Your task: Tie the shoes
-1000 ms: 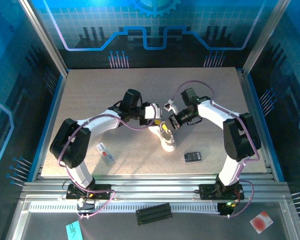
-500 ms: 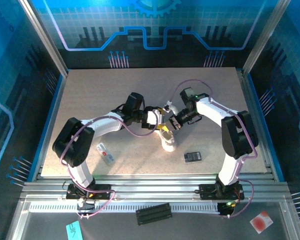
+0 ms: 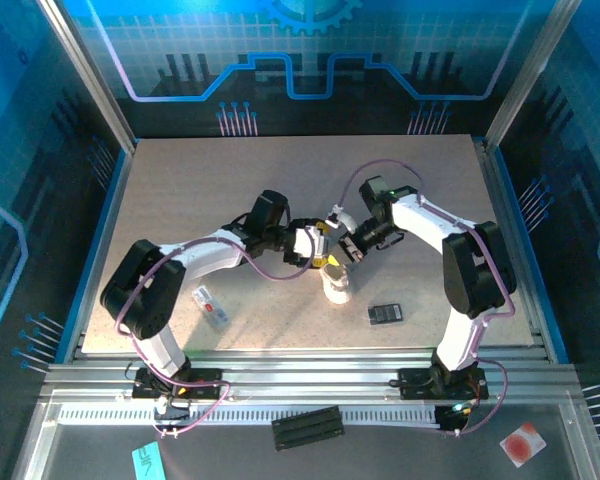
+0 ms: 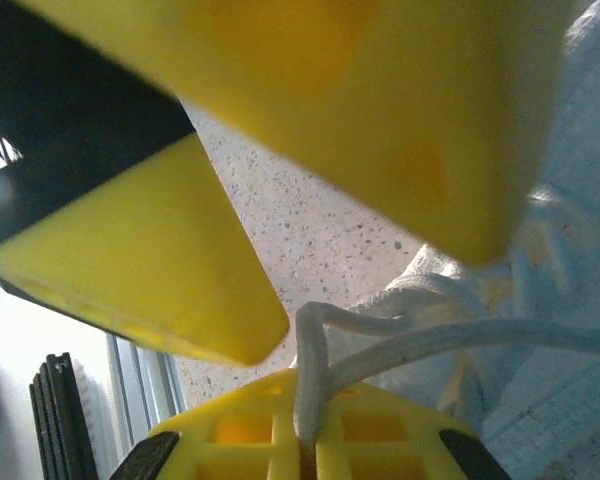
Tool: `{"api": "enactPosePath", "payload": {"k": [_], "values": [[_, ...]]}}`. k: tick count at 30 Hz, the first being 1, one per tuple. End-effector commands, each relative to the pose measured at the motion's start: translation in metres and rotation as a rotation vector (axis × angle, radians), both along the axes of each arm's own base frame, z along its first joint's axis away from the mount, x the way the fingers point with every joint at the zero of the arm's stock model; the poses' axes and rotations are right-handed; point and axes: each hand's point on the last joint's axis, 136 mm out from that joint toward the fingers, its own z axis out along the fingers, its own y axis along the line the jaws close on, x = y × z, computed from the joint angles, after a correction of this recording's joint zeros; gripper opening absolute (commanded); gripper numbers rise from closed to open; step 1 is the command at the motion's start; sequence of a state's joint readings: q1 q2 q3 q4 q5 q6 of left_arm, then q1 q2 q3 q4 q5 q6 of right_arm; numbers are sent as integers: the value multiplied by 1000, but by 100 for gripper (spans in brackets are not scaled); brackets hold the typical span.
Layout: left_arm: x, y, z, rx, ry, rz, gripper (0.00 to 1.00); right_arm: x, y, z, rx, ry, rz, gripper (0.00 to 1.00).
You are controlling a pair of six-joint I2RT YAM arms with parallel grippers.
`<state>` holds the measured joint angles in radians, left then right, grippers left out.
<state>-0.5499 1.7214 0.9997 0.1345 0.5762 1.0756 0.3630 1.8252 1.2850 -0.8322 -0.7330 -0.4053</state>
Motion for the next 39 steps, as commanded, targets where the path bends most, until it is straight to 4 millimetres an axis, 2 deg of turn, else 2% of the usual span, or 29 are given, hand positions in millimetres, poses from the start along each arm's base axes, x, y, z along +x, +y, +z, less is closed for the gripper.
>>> {"api": "enactPosePath", "payload": {"k": [1,4,6,8,10,12,16,22,26,33,39], "values": [[6,-15,4,-41,-34,-34,69,-9,3,11,5,7,30,9],[7,-20,5,-64,-22,-47,65,-11,6,11,9,19,34,9],[6,-21,3,-60,-6,-53,57,-11,7,11,13,20,31,11],[4,-20,0,-52,7,-57,38,-10,7,11,11,22,26,16],[1,-18,-3,-42,-1,-56,12,-7,7,12,2,14,15,30],[1,-15,-3,-35,-9,-43,0,-1,5,15,-5,-11,-18,42],[3,-11,-3,-6,5,-21,0,15,-2,33,46,-85,-108,52],[5,-11,-2,-2,17,-8,0,18,-12,48,80,-113,-176,56],[6,-12,0,4,37,-8,0,15,-16,40,52,-114,-189,54],[3,-13,0,25,67,-28,0,31,-38,33,-78,-218,-362,54],[6,-14,1,45,94,-27,0,21,-38,28,-69,-188,-411,56]]}}
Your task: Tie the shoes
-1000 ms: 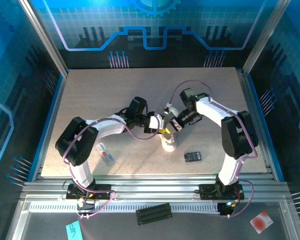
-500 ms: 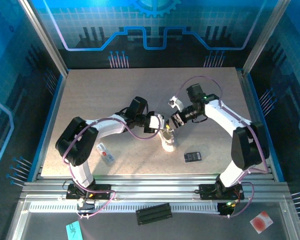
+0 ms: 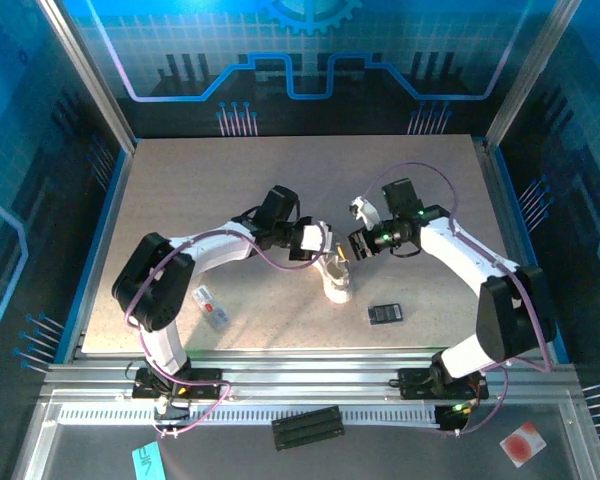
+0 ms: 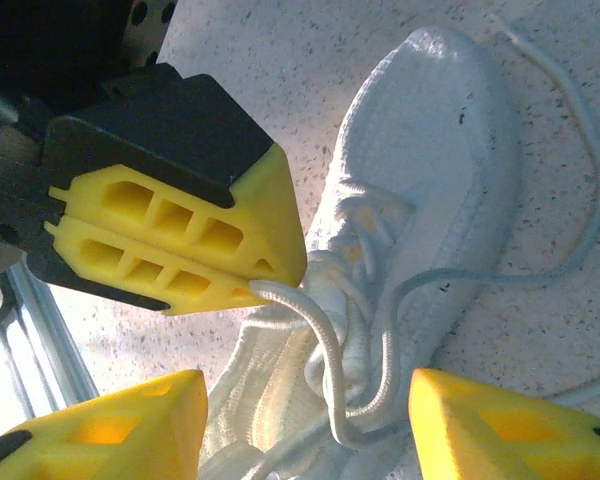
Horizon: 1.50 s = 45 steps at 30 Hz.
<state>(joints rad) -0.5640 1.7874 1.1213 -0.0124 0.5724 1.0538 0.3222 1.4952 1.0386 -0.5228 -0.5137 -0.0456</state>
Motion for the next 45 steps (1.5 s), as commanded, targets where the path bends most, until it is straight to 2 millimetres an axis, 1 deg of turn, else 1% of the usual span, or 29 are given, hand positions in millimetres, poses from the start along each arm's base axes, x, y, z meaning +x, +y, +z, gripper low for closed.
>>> {"api": "enactPosePath", "payload": {"k": [1,5,8,12,16,19,25,31,35,38,40,42,45], "values": [[1,-5,6,0,6,-30,0,0,-2,-4,-11,-3,-56,56],[1,-5,7,5,13,-32,0,5,-10,-15,-49,16,-125,56],[1,-5,7,11,16,-32,0,9,-10,-15,-9,34,-174,55],[2,-3,4,34,29,-26,0,10,-6,-20,43,101,-209,55],[5,-2,1,69,58,-13,0,11,-3,-29,53,138,-210,55],[8,-2,-2,86,75,2,0,12,-1,-32,49,142,-197,55],[9,-2,-2,101,96,2,0,16,-5,-41,15,167,-214,55],[10,-2,-4,110,96,6,0,13,1,-42,78,242,-215,53],[11,-3,-7,119,94,9,0,9,10,-42,139,294,-194,52],[11,-2,-7,119,90,12,0,9,15,-41,175,306,-183,46],[10,-1,-7,121,93,14,0,9,16,-40,183,301,-175,38],[8,0,-8,127,98,16,0,10,16,-37,184,286,-168,27],[5,2,-11,142,108,11,0,10,17,-32,198,250,-145,17]]}}
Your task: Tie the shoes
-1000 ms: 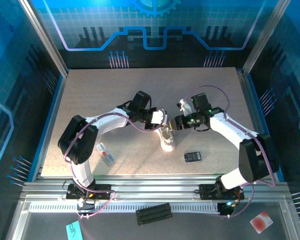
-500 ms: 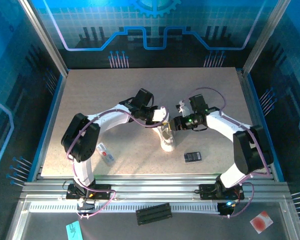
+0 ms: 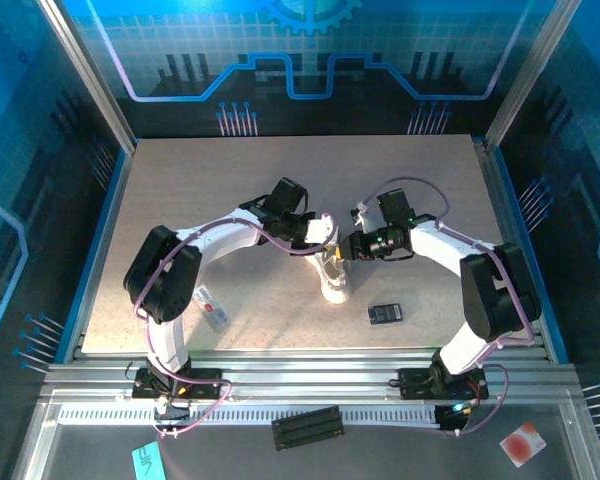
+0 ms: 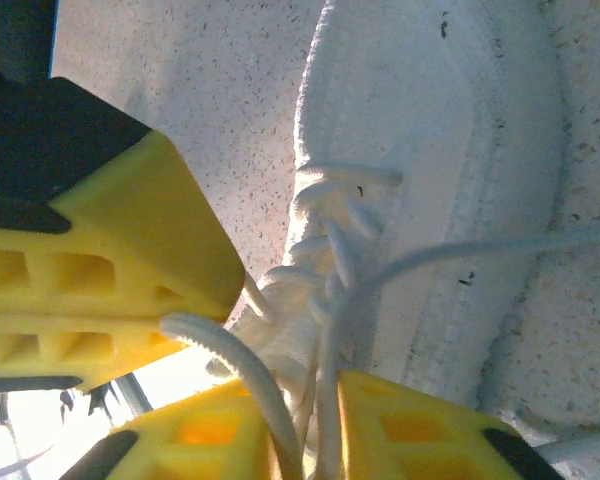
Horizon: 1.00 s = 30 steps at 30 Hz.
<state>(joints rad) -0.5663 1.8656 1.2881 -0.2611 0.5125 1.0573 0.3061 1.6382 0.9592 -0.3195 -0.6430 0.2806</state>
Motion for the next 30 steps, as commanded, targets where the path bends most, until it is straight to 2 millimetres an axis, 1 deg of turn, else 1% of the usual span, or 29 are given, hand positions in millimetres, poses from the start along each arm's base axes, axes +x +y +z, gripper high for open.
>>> {"api": "enactPosePath", "payload": {"k": [1,6,8,10,11,14,15,17,21,24,30], "values": [[-6,0,0,21,7,-28,0,2,3,12,48,-56,30,15],[-3,1,5,14,28,-4,2,-1,4,18,44,-128,88,4],[-1,1,7,13,41,14,4,-3,4,20,35,-149,124,1],[1,1,8,15,48,32,8,-5,5,23,29,-163,157,0],[1,1,7,15,54,39,12,-5,4,23,20,-167,167,0],[2,2,10,2,47,59,30,-3,3,24,-1,-179,173,0],[3,3,10,-6,39,67,35,-3,3,25,-2,-183,174,0],[4,6,14,-33,19,86,39,-2,4,27,5,-191,176,0],[4,13,25,-88,-32,126,40,-3,6,29,26,-191,180,0],[0,15,34,-146,-95,134,39,-4,7,28,28,-187,180,0],[-16,12,46,-185,-193,103,26,-4,8,30,37,-189,183,0]]}}
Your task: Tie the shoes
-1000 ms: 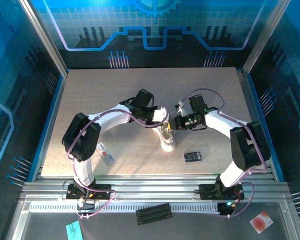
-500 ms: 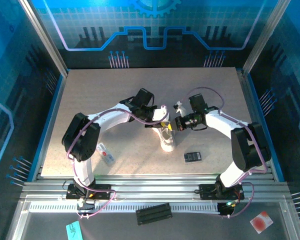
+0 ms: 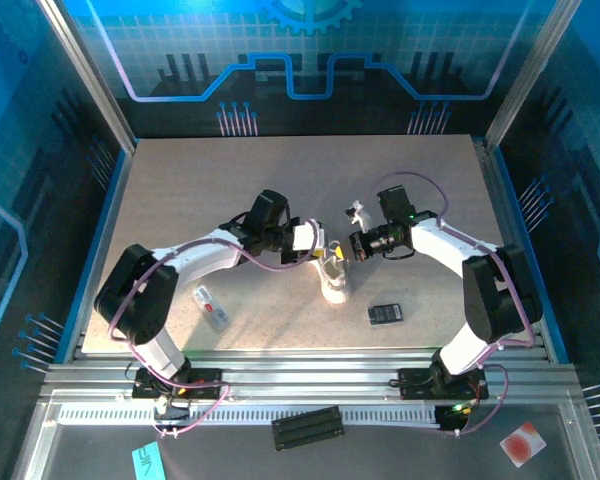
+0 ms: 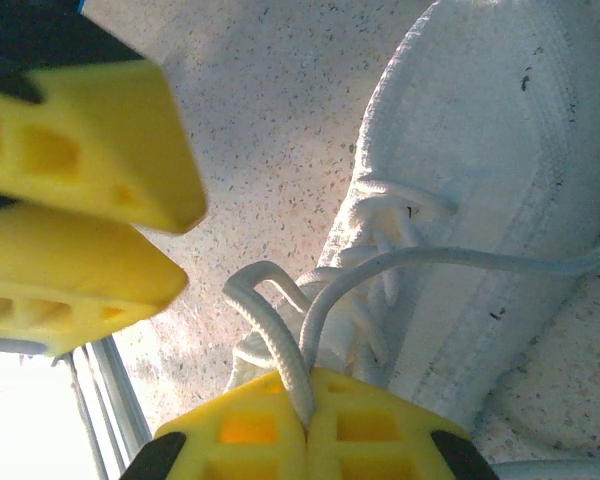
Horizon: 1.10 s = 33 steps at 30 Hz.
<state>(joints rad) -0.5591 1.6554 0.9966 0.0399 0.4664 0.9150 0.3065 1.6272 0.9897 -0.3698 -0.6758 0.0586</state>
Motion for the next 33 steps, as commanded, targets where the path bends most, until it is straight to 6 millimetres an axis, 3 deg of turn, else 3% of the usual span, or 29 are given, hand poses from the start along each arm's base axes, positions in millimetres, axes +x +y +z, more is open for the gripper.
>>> {"api": "enactPosePath", "payload": {"k": [1,9,13,17,22,25,33], "values": [[-3,-11,25,-55,-113,-29,25,-1,4,18,36,-34,26,0],[2,-15,16,-39,-86,10,28,1,2,20,18,-68,16,0],[23,-5,25,-82,-31,137,30,4,0,24,-15,-135,0,0],[35,10,29,-113,51,145,40,7,2,28,-38,-196,-2,0],[35,23,17,-37,41,-2,50,6,4,31,-31,-232,6,0],[34,21,9,-6,-29,-104,63,5,4,29,-29,-239,7,0],[25,-2,-5,24,7,-263,67,5,5,36,-4,-294,-8,0]]}}
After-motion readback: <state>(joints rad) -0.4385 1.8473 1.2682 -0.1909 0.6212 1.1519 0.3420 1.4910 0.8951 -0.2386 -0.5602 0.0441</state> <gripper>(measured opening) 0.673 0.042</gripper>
